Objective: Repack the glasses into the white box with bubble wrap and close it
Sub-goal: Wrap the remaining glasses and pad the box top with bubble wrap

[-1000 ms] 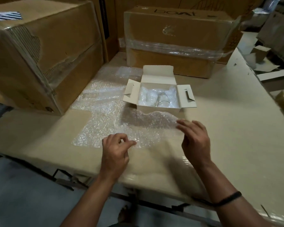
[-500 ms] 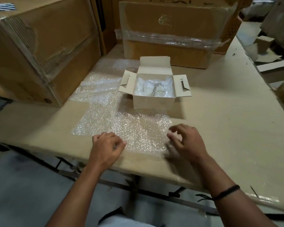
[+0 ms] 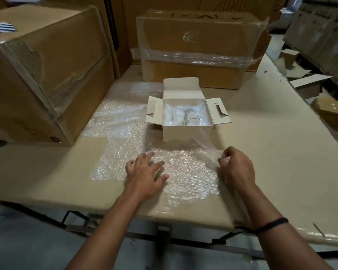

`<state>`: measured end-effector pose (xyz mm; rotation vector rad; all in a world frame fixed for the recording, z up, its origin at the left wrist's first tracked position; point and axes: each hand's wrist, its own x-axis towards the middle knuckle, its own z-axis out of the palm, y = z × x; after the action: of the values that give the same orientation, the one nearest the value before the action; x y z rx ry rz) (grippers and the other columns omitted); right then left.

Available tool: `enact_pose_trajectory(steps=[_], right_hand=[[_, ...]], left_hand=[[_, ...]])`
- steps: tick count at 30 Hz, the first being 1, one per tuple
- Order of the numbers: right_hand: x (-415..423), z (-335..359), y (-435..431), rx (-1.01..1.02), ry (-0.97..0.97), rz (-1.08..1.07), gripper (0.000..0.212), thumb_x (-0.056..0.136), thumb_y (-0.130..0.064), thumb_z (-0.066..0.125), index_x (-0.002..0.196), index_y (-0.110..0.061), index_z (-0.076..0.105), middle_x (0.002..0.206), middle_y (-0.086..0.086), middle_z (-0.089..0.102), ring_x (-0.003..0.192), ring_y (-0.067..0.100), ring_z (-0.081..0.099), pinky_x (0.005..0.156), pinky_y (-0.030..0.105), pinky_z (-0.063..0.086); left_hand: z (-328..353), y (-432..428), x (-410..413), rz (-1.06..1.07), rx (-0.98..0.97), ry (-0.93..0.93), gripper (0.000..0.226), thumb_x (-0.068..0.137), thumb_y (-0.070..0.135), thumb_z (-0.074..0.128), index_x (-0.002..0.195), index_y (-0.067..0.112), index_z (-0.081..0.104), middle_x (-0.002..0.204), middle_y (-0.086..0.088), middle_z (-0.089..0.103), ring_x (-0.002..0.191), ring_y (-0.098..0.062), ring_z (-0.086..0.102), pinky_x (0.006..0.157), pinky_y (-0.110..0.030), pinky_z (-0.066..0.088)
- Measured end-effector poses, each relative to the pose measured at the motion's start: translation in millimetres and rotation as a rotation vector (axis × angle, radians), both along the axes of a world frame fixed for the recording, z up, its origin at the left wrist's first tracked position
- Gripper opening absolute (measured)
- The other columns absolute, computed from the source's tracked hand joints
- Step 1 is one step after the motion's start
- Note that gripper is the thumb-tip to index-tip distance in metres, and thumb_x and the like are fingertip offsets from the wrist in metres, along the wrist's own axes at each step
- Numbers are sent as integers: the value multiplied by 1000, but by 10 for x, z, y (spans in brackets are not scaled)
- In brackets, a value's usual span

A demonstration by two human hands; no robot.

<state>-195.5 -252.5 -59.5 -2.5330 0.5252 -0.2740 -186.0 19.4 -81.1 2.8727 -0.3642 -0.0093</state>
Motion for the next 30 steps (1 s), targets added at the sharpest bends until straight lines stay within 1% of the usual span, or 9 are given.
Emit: enact_pose_trajectory(steps=[2,7,10,15,20,23,25,28,30], right_hand=[[18,86,-87,-47,-6,-32,4,85,-22,62,86,-23,58,90,2,65,83,29,57,68,34,44],[59,306,-5,-256,-82,28,14,91,-21,59,101,-22,67,101,3,65,91,30,61,66,32,44],[3,355,270,-356,-77,150,19,92,-23,58,107,-24,69,103,1,66,91,29,62,64,31,45],[-145,258,713,-450,81,389,30,92,-17,57,117,-28,67,111,-1,67,100,24,63,69,30,46],[-249,156,825,-466,203,552,32,91,-20,54,120,-27,66,118,-1,65,108,23,61,77,31,47],[-297,117,835,-464,234,578,29,92,-22,50,115,-26,68,114,-1,64,106,24,61,73,31,46],[-317,93,853,-433,270,603,27,95,-29,46,106,-22,69,108,1,62,102,25,61,71,32,49],[-325,82,843,-311,256,621,30,98,-38,47,103,-20,70,105,2,64,96,23,62,75,37,53],[-318,102,795,-242,174,549,22,97,-33,52,104,-23,71,106,-1,66,95,21,63,75,36,52]], left_hand=[[-25,-86,46,-104,25,29,50,90,65,39,136,46,44,159,9,16,146,-16,7,114,-51,2],[-50,-122,179,-197,5,62,42,94,57,40,134,46,46,153,13,31,142,-12,21,113,-50,2],[-31,-5,299,-163,14,-41,38,96,52,41,133,47,47,153,15,30,142,-16,18,111,-49,7],[-3,101,424,-178,86,37,31,96,52,43,125,54,52,157,12,23,144,-21,10,110,-50,5],[-72,147,461,-113,-38,-33,31,97,41,45,127,44,55,151,11,35,140,-17,23,107,-43,10],[-85,106,390,3,-266,-161,39,96,27,50,136,28,51,144,4,47,130,-16,41,101,-37,17],[-74,51,330,51,-389,-169,40,98,33,44,136,24,53,141,1,50,124,-17,48,101,-39,21],[-125,-8,279,-54,-262,-103,44,95,54,32,124,36,60,138,7,51,127,-13,44,103,-43,20],[-156,2,263,-65,-204,-101,35,95,53,40,114,37,65,136,9,52,128,-12,40,105,-43,18]])
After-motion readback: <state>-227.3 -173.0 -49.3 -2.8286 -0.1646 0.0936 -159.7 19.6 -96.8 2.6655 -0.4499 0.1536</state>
